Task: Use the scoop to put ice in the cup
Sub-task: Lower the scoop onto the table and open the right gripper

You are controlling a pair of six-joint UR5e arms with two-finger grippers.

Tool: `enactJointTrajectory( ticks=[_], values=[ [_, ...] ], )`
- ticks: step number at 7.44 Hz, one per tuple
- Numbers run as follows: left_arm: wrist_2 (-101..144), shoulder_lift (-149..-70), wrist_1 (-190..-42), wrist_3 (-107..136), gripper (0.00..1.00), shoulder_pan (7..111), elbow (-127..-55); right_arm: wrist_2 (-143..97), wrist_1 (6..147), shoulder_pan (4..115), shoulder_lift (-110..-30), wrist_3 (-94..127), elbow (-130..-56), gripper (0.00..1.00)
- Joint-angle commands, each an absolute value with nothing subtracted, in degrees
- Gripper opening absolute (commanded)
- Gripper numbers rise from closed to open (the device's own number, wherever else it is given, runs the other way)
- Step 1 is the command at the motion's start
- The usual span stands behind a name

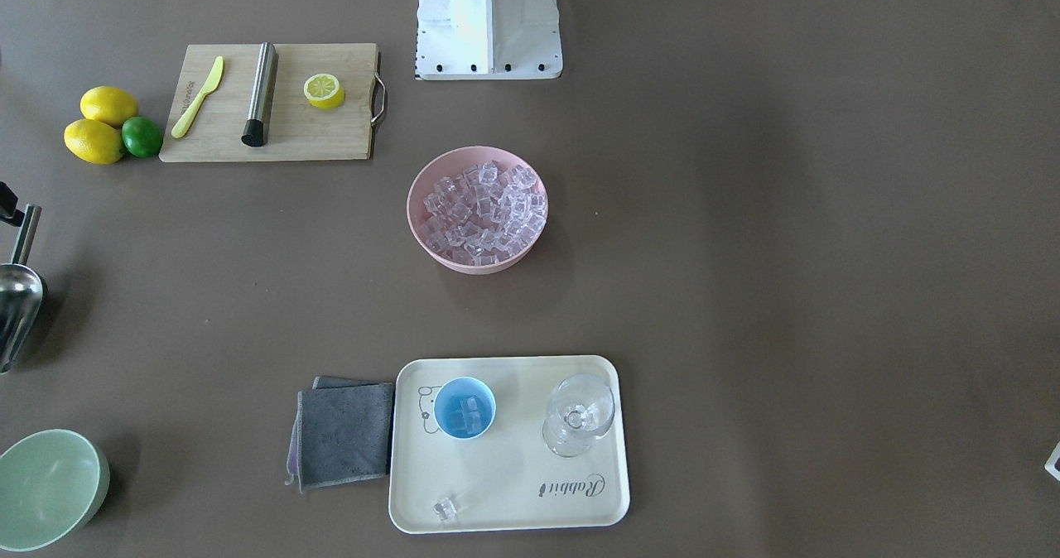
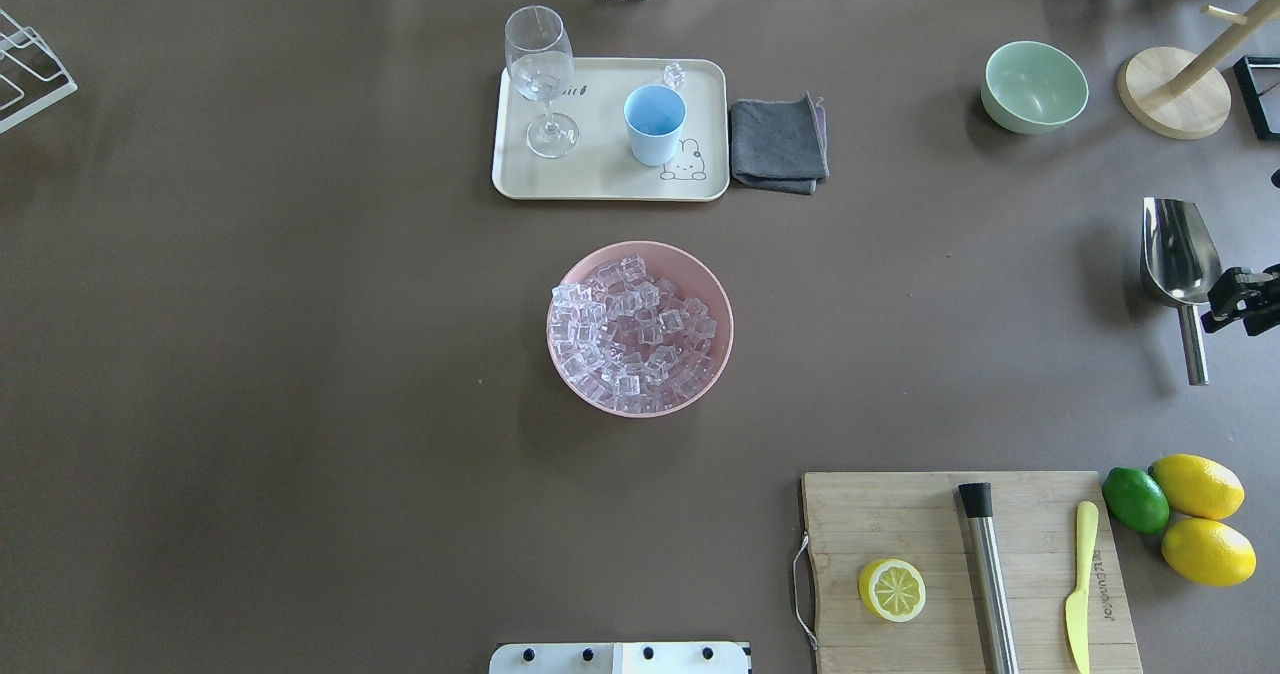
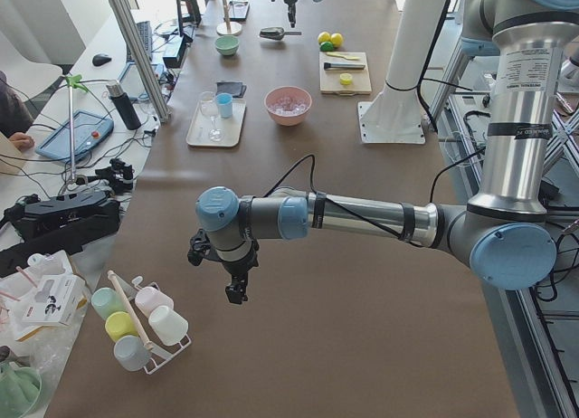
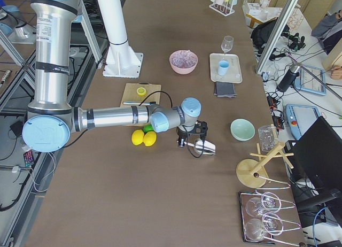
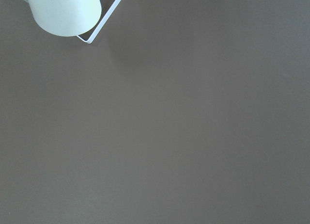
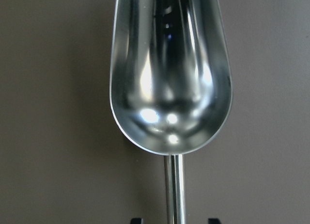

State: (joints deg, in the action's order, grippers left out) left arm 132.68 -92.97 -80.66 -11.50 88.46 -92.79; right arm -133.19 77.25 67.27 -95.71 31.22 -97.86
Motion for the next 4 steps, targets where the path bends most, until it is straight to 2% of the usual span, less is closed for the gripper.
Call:
enactJointTrajectory(
  ticks=[1,4],
  values=[
    [133.33,-92.81,-80.6,-11.51,0.99,88.42,-92.55,-133.33,77.17,67.24,-95.71,31.03,-97.65,0.99],
    [133.24,-92.9,-80.68,-11.51,0.99,88.51,-91.85,-133.68,77.25,68.11,-95.28,30.32,-98.61,1.0]
  ],
)
